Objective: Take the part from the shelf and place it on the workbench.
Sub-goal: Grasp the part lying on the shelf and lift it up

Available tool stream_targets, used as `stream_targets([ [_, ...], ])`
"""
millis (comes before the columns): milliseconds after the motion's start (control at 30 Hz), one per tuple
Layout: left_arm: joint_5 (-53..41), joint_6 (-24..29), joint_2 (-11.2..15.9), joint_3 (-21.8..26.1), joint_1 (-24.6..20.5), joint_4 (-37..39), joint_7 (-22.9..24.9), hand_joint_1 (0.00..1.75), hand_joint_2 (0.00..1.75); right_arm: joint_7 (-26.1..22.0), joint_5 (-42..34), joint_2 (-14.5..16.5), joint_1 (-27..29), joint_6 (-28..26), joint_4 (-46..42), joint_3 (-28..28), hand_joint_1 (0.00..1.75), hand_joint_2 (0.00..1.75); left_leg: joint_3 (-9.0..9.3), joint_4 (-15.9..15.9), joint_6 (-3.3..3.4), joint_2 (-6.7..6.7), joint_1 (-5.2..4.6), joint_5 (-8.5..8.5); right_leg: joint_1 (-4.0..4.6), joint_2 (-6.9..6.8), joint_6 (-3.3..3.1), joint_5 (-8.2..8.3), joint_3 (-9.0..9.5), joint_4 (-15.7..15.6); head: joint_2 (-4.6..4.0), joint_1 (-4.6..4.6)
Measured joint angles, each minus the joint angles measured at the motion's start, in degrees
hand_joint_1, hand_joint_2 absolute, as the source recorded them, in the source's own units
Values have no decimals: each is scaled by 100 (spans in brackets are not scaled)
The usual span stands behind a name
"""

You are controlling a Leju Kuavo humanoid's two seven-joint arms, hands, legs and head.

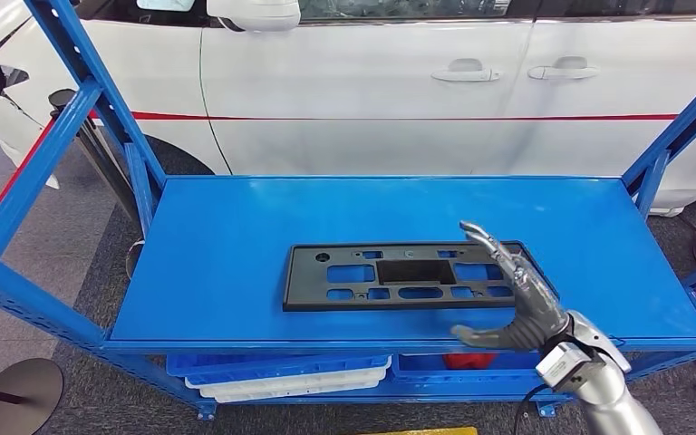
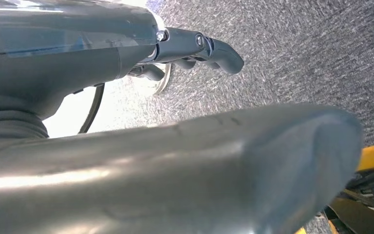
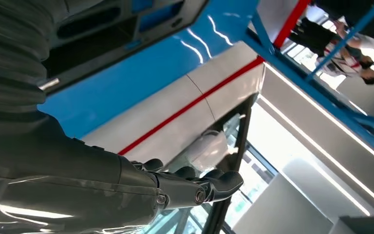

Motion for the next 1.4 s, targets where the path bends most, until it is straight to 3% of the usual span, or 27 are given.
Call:
stream_targets([
  [400,4,78,55,1,16,0,-2,0,0,0,113,-239,164,-148,-4,390,0,175,0,0,0,0,1,0,0,1,0,0,-1,0,0,0],
  [567,361,557,164,205,45,0,-165,0,0,0,892,-196,-53,-885,93,612,0,175,-2,-2,-3,4,5,2,1,3,-1,1,-1,3,-1,0],
  [800,438,456,265,461,82,0,-78,0,0,11,2665,255,-198,-1290,414,692,0,175,-9,-2,-15,-10,7,10,4,-11,-3,2,-6,4,0,0],
  [1000,350,296,244,488,86,0,-16,0,0,335,4066,704,-254,-2116,780,748,0,175,-8,-2,-15,-8,8,10,4,-10,-4,2,-6,5,-1,0],
  [1400,221,176,167,487,123,0,145,0,0,389,4297,1121,-462,-2344,1669,1051,0,175,-9,-2,-16,-10,8,10,4,-9,-4,2,-7,6,0,0],
])
